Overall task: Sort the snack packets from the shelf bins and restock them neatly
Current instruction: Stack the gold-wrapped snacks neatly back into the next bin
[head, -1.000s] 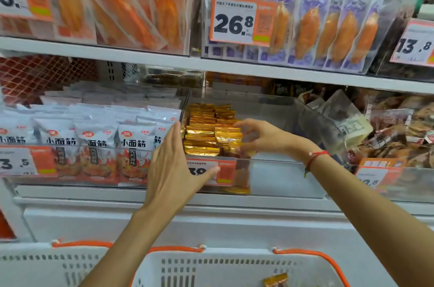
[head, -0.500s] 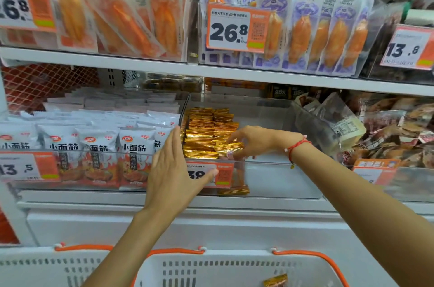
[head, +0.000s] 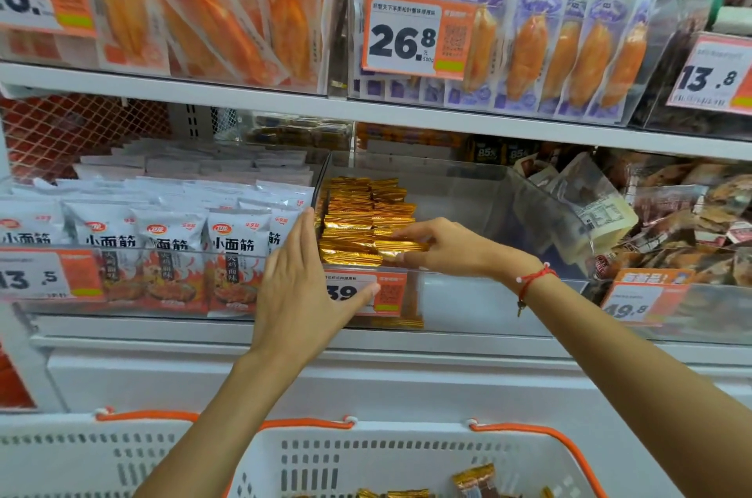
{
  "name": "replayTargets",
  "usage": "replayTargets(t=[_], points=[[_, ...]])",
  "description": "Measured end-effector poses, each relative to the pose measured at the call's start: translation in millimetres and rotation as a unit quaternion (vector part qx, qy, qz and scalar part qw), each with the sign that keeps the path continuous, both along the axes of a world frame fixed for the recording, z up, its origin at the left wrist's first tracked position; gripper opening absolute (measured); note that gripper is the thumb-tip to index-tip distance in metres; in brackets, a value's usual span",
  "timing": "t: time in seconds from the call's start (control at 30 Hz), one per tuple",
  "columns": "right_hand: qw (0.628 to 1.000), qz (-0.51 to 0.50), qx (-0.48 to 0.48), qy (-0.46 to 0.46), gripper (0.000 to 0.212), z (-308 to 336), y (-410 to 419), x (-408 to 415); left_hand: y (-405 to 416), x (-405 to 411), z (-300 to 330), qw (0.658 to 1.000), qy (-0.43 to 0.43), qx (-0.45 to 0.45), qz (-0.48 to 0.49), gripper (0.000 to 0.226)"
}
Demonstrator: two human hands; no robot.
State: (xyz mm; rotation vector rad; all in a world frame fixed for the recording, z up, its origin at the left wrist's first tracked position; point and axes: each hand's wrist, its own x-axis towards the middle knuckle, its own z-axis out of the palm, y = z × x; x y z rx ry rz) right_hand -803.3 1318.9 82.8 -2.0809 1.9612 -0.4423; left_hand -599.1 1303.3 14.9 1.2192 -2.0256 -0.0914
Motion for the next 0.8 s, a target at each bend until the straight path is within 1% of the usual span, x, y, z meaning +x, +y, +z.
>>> replayTargets(t=[0.03, 0.1, 0.17, 0.23, 0.3, 0.4, 0.47, 0.53, 0.63, 0.7, 0.73, 0.8], points=[[1.000, 0.000, -0.015, 0.019, 0.044, 1, 4, 1, 0, 0, 0, 1.000, -0.002, -0.003, -0.001, 0.119], [0.995, -0.009, -0.088, 0.050, 0.041, -4, 12, 3, 0, 0, 0, 1.000, -0.002, -0.007, -0.002, 0.119], [0.989, -0.017, -0.141, 0.039, 0.036, -12, 16, 6, 1, 1, 0, 1.000, -0.003, -0.005, -0.001, 0.119], [0.990, -0.034, -0.140, 0.007, 0.033, -17, 15, 7, 2, 1, 1, 1.000, -0.005, -0.001, -0.004, 0.119], [0.993, -0.045, -0.107, -0.015, 0.035, -16, 12, 6, 2, 1, 3, 1.000, -0.014, 0.008, -0.007, 0.120], [0.995, -0.032, -0.097, -0.016, 0.038, -14, 15, 3, 3, 3, 9, 0.999, -0.023, 0.030, -0.014, 0.120], [0.993, -0.032, -0.108, -0.019, 0.037, -16, 24, 2, 8, 8, 8, 1.000, -0.014, 0.008, -0.017, 0.117], [0.988, -0.032, -0.152, -0.007, 0.037, -23, 37, 1, 18, 17, -2, 0.999, -0.005, -0.037, -0.016, 0.104], [0.961, -0.025, -0.274, -0.020, 0.032, -43, 65, 4, 42, 38, -42, 0.997, 0.028, -0.074, 0.006, 0.073], [0.940, -0.024, -0.339, -0.026, 0.027, -63, 87, 11, 59, 56, -78, 0.998, 0.034, -0.048, 0.037, 0.056], [0.934, -0.021, -0.356, -0.025, 0.023, -77, 98, 16, 65, 66, -97, 0.998, 0.029, -0.022, 0.052, 0.051], [0.936, -0.001, -0.350, -0.021, 0.019, -113, 115, 27, 75, 85, -134, 0.996, -0.003, 0.036, 0.076, 0.047]])
